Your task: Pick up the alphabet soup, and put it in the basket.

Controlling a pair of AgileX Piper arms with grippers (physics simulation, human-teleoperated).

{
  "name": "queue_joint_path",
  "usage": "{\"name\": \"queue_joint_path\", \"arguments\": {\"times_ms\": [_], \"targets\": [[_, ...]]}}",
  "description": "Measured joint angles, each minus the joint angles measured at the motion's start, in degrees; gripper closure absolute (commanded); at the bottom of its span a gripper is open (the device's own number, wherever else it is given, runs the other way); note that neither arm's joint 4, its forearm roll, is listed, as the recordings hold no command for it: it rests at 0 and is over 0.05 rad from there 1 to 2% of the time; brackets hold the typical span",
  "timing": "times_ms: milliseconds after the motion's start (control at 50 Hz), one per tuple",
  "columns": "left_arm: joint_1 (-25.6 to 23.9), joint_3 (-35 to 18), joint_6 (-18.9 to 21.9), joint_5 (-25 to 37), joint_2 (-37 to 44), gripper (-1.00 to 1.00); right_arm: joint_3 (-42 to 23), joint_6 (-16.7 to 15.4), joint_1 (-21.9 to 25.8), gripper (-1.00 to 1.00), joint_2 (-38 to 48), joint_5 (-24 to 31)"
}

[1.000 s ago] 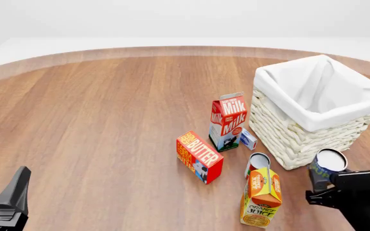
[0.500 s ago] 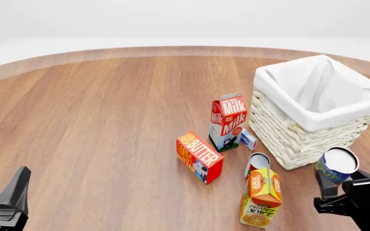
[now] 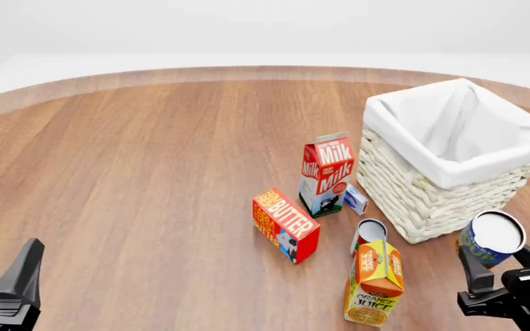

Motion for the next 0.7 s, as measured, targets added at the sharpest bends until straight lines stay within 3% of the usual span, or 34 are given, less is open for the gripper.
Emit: {"name": "queue_joint_path", "arguments": {"times_ms": [700], "targets": [[0.0, 0.0, 0.0, 0.0, 0.0, -1.00, -5.6, -2.4, 0.4, 1.00, -7.7, 8.1]]}}
